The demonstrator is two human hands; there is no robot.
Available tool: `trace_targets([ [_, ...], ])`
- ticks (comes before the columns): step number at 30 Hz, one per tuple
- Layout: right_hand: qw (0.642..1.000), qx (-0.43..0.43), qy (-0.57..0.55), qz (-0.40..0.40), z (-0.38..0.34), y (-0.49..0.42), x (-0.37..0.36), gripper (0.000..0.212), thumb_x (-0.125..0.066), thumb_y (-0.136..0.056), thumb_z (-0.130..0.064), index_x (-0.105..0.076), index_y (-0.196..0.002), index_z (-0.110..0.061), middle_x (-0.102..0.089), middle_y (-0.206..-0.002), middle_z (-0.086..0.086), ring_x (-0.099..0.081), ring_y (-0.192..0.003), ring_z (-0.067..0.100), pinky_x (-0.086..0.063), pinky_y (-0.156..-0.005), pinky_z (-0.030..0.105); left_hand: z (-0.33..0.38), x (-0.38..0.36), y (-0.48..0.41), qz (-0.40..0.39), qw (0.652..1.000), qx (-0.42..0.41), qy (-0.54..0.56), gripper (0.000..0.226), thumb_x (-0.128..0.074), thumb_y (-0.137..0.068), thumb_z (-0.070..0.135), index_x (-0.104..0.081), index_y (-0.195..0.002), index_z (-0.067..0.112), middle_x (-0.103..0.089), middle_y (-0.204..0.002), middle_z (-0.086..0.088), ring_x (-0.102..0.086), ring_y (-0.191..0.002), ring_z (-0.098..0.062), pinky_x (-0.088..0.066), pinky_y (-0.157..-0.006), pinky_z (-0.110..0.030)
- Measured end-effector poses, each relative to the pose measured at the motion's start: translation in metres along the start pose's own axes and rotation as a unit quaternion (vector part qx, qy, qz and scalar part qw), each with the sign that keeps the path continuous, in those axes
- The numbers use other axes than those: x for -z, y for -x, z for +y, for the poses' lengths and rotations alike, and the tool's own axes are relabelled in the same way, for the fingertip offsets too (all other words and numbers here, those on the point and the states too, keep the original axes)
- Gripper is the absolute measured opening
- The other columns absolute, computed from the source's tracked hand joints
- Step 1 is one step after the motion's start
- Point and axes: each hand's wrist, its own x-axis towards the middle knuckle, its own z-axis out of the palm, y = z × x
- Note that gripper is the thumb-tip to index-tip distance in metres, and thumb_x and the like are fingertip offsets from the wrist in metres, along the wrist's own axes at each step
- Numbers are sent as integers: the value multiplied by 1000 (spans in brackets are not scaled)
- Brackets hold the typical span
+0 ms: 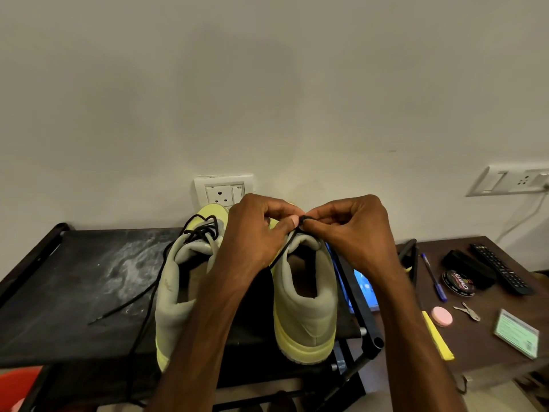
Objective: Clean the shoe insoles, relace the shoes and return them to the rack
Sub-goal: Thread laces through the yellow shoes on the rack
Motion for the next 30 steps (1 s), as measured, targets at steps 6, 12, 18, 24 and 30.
trace_targets([
  [6, 1000, -13, -13, -4, 2, 0, 1, 10, -87, -80, -15, -84, -90, -16, -79, -78, -3, -77, -73, 14, -64, -77, 40, -1, -3, 1, 8, 1000, 1, -7, 9, -76, -90, 23, -81, -98, 22, -68, -76, 18, -52, -56, 18, -36, -55, -2],
  [12, 1000, 10, 6, -14, -4, 1, 7, 13, -90, -77, -18, -84, -89, -18, -78, -74, -8, -74, -68, 8, -53, -62, 17, -2, -5, -2, 26, 995, 2, -92, 11, -64, -98, 26, -75, -101, 24, -68, -97, 14, -59, -88, 0, -40, -78, -11],
  [18, 997, 10, 75, -24, -4, 0, 20, 6, -89, -79, -24, -83, -82, -23, -73, -63, -6, -69, -61, 18, -55, -61, 25, 5, -8, -1, 25, 970, -19, -242, 16, -49, -101, 15, -64, -99, 20, -62, -104, 4, -44, -104, -14, -36, -73, -29],
  [24, 997, -19, 58, -37, -6, 1, 20, 7, -82, -85, -22, -80, -79, -23, -74, -65, -7, -67, -60, 3, -54, -69, 29, 19, -7, -7, 7, 921, -52, -385, 22, -52, -95, 11, -59, -115, 16, -60, -114, -3, -45, -117, -23, -41, -74, -35],
  [30, 994, -92, -2, -60, -10, 14, 31, 9, -76, -88, -11, -81, -80, -14, -77, -74, 4, -69, -63, 18, -56, -60, 26, 14, -4, -9, -22, 857, -198, -476, 19, -54, -89, 3, -57, -106, 11, -56, -101, -5, -50, -103, -24, -32, -56, -34],
])
